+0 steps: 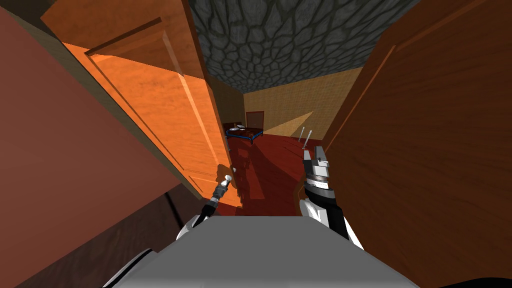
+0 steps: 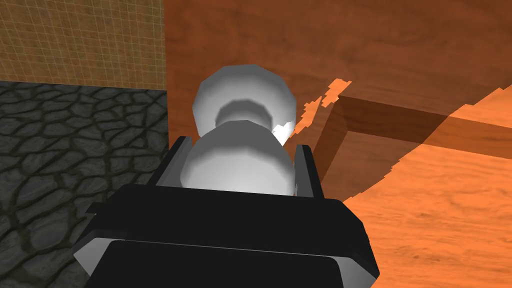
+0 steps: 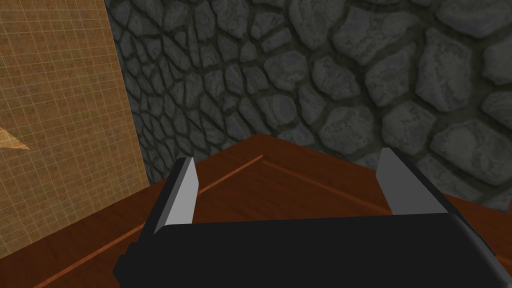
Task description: Push the door open
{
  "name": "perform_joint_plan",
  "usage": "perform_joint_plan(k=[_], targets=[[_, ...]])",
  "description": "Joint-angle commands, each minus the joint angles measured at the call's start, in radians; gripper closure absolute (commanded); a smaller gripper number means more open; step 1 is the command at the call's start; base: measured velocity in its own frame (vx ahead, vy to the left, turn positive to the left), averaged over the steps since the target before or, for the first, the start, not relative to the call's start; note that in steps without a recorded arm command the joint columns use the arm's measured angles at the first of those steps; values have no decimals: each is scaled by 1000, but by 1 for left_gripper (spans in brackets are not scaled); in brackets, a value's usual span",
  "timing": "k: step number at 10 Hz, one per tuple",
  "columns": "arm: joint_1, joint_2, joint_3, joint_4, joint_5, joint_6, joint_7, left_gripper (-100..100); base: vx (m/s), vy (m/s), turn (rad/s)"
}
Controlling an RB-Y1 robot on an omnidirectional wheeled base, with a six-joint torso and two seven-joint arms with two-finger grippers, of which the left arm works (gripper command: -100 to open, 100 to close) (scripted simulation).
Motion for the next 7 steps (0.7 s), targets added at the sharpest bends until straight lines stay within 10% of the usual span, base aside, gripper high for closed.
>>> perform_joint_plan(k=[1, 7], targets=[[-4, -6, 2, 0, 6, -3, 45, 100, 43, 5, -2], [8, -24, 10, -23, 30, 8, 197, 100, 43, -2, 0]])
